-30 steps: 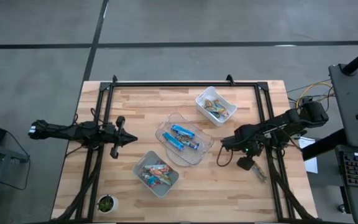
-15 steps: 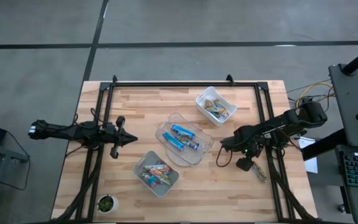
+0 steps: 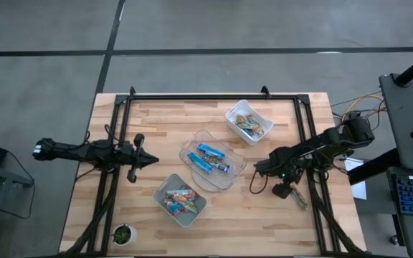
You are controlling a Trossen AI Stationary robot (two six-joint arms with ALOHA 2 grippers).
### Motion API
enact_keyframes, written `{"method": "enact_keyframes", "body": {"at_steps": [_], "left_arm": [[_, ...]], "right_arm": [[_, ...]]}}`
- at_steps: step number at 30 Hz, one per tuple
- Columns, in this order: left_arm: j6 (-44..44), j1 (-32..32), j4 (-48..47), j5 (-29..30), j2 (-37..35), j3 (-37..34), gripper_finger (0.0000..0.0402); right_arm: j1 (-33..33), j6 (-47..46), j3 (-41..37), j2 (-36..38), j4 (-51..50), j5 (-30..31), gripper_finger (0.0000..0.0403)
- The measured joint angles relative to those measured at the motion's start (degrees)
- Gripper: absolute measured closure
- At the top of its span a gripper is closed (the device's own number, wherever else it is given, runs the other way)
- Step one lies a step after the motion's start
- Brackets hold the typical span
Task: Pick and place Granola Bars by type
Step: Put the yellow granola bar into the white bin
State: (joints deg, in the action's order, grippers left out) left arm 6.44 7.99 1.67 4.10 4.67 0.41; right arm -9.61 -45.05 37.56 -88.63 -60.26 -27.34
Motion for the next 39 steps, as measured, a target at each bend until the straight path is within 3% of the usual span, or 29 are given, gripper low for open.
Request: {"method": "enact_keyframes", "body": {"at_steps": [21,39], "left_arm": [[0.0,0.0,0.0,0.0,0.0,0.0,0.0401],[0.0,0.0,0.0,0.0,0.0,0.0,0.0401]], "right_arm": [[-0.6,-2.1,-1.9,-1.0,2.9,-2.7,0.0183],[-0.6,-3.0,-2.3,-1.0,4.3,-4.4,0.0326]]}}
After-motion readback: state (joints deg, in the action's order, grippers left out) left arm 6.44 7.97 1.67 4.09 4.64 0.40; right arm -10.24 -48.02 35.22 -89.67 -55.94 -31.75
